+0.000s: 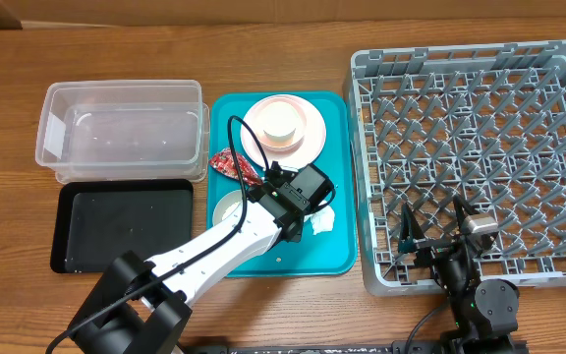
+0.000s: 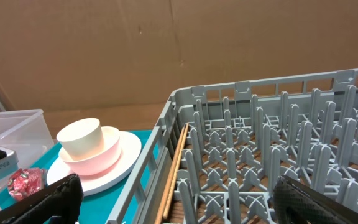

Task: Sort waste into correct bins and load items into the dishwasher
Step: 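Lower the left gripper and grasp the grey bowl's rim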

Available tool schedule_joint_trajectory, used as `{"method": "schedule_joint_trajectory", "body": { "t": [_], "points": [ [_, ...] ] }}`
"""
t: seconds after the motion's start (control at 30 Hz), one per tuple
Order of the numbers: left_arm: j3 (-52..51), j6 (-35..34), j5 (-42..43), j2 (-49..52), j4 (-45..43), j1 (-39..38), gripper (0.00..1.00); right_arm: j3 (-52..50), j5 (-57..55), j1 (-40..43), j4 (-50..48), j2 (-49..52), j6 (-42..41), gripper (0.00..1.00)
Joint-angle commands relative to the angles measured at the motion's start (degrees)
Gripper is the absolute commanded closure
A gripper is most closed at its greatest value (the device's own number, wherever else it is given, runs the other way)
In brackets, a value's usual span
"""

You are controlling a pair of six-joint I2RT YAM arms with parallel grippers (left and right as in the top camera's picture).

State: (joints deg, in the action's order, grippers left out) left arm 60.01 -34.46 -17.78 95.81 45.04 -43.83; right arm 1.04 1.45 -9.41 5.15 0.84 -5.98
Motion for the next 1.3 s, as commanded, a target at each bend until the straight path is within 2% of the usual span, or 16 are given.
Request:
{"method": "schedule_joint_trajectory", "body": {
  "t": [0.0, 0.33, 0.53, 1.0, 1.27],
  "points": [
    [0.85, -1.84, 0.04, 0.46, -0.48, 0.31, 0.71, -0.59, -0.35, 0.15, -0.42, -0.68, -0.26, 0.0],
    [0.17, -1.97, 0.04, 0.52, -1.81, 0.31, 0.73, -0.59, -0.35, 0.17, -0.44, -0.68, -0.26, 0.0],
    [-0.39, -1.99, 0.26, 0.66, -2.47, 0.31, 0.83, -0.59, -0.35, 0.17, -0.44, -0.68, -0.26, 0.0],
    [-0.39, -1.95, 0.9, 2.38, -3.23, 0.55, 0.82, -0.59, -0.33, 0.15, -0.44, -0.68, -0.26, 0.0],
    [-0.39, -1.97, 3.08, 3.32, -3.13, 2.36, 0.84, -0.59, -0.35, 0.15, -0.44, -0.68, -0.26, 0.0]
  ]
}}
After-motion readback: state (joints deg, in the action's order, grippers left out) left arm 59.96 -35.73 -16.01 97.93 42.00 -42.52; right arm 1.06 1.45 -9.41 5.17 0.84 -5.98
